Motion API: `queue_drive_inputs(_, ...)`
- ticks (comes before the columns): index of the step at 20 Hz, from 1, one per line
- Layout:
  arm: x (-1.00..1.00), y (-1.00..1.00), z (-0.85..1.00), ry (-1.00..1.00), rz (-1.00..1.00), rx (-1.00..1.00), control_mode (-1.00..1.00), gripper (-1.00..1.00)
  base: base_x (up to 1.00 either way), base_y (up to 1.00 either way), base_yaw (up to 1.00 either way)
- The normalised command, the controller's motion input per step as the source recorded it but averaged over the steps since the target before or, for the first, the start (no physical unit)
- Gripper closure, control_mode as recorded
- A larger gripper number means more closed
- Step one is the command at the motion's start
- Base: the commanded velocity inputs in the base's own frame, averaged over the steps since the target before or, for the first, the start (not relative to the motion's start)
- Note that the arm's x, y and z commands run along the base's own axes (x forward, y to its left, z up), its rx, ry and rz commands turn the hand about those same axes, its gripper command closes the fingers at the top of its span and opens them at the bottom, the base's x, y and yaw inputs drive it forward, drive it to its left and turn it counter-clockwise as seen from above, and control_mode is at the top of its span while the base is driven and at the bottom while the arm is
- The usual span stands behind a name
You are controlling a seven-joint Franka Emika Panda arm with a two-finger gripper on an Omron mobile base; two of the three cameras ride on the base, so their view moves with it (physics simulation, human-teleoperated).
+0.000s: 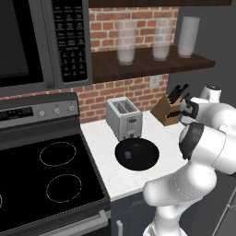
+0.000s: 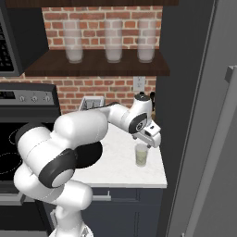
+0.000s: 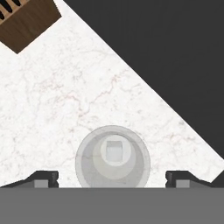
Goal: Grab a lemon wedge from the fridge and one ice cube from the ice bowl, and put them in the glass of lemonade.
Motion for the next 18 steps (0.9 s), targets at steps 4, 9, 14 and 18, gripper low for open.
queue_drive_inputs(4, -0.06, 0.00, 0.00, 0.00, 0.00, 0.00, -1.00, -1.00, 0.00, 0.00, 0.00)
queue_drive_inputs(9, -0.17, 0.00, 0.00, -0.02, -0.02, 0.00, -1.00, -1.00, 0.00, 0.00, 0.00)
queue_drive_inputs(14, -0.28, 0.00, 0.00, -0.10, -0.01, 0.00, -1.00, -1.00, 0.00, 0.00, 0.00)
queue_drive_inputs(18, -0.19, 0.07, 0.00, -0.05, 0.00, 0.00, -1.00, -1.00, 0.00, 0.00, 0.00)
